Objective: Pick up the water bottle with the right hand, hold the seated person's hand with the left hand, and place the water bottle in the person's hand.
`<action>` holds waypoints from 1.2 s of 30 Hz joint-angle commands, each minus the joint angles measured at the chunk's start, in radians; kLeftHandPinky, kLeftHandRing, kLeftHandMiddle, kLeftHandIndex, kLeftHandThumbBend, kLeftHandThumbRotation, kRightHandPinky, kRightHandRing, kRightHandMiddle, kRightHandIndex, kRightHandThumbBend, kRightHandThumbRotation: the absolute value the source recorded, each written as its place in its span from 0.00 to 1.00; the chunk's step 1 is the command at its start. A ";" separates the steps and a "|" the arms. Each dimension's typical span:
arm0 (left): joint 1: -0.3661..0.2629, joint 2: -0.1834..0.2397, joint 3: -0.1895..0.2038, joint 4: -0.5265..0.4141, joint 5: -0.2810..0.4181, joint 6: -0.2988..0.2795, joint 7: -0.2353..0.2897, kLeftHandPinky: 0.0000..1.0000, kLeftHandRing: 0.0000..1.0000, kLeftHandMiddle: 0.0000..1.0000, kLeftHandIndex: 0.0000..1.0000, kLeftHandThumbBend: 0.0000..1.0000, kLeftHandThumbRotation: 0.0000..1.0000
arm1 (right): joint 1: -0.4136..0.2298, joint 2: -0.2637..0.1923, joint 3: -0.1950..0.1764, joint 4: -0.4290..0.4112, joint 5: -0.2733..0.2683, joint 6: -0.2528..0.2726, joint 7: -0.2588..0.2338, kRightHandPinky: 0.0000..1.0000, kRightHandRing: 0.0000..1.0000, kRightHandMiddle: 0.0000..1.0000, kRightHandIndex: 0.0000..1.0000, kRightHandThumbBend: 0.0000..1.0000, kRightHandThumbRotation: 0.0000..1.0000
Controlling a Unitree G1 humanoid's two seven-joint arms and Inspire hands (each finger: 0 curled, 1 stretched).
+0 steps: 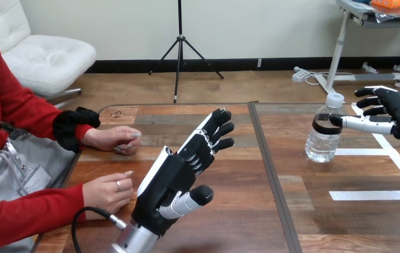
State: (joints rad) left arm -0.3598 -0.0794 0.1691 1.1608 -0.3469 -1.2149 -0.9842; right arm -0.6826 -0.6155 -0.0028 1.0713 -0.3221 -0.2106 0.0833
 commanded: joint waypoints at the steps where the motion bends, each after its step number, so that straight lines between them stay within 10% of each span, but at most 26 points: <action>1: -0.014 -0.030 -0.004 -0.044 -0.009 -0.018 0.011 0.89 0.95 0.97 0.96 1.00 0.75 | -0.112 -0.027 0.043 0.029 -0.035 0.000 -0.008 0.65 0.76 0.79 0.82 1.00 0.41; 36: 0.038 -0.030 -0.006 -0.075 -0.042 -0.010 -0.023 0.89 0.94 0.96 0.95 1.00 0.75 | -0.225 -0.042 0.165 0.131 -0.134 0.022 -0.008 0.61 0.74 0.80 0.84 1.00 0.51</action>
State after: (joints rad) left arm -0.3187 -0.0820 0.1658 1.1306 -0.3627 -1.2171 -1.0021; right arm -0.8025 -0.6360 0.1527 1.2055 -0.4499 -0.1893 0.0840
